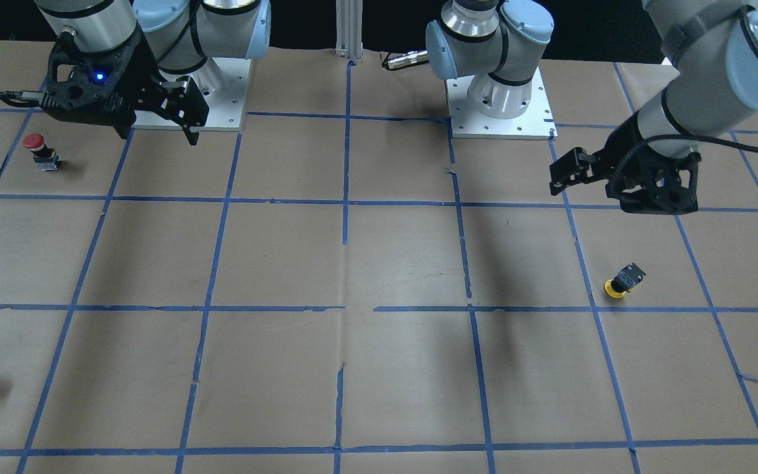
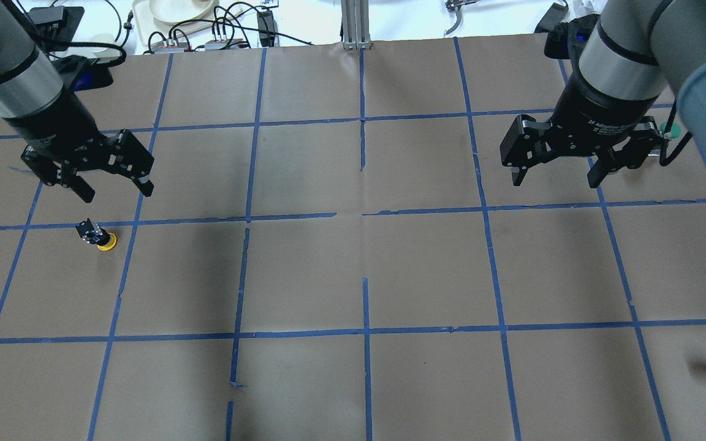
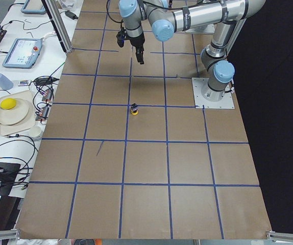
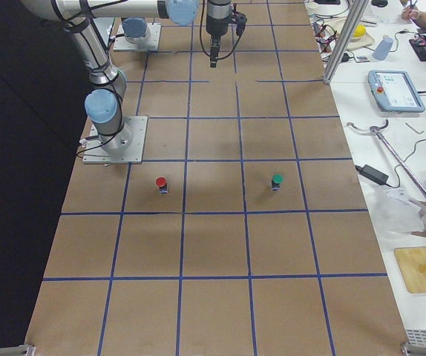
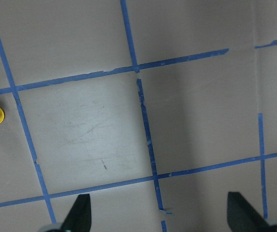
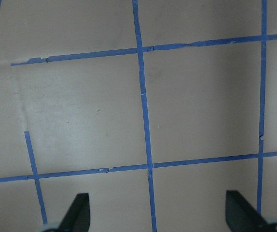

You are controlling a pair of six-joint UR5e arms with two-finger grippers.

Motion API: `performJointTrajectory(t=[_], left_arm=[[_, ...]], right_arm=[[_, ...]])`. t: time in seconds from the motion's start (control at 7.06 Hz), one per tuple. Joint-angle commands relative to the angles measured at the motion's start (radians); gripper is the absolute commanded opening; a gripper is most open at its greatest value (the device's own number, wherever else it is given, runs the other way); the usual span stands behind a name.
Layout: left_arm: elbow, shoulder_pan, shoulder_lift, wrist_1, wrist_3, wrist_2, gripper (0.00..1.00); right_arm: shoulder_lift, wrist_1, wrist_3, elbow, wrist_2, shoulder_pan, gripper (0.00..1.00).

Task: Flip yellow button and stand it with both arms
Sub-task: 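Lower the left gripper toward the yellow button lying on its side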

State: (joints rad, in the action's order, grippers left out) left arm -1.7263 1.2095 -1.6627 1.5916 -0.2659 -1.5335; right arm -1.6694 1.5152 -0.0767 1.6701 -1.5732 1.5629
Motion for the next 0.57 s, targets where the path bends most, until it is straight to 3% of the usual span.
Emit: performJointTrajectory(t=[0.0,0.42], left_arm=[[-0.068,-0.123,-0.083,-0.183,-0.12,-0.002,0.95],[-0.134,-0.165,-0.164,-0.375,-0.138,-0.004,0.83]], right_arm=[[0.003,0.013,-0.02,0.007,0.005,0.003,1.0],[0.007,0.005,0.001,0.007,-0.005,0.002,1.0]])
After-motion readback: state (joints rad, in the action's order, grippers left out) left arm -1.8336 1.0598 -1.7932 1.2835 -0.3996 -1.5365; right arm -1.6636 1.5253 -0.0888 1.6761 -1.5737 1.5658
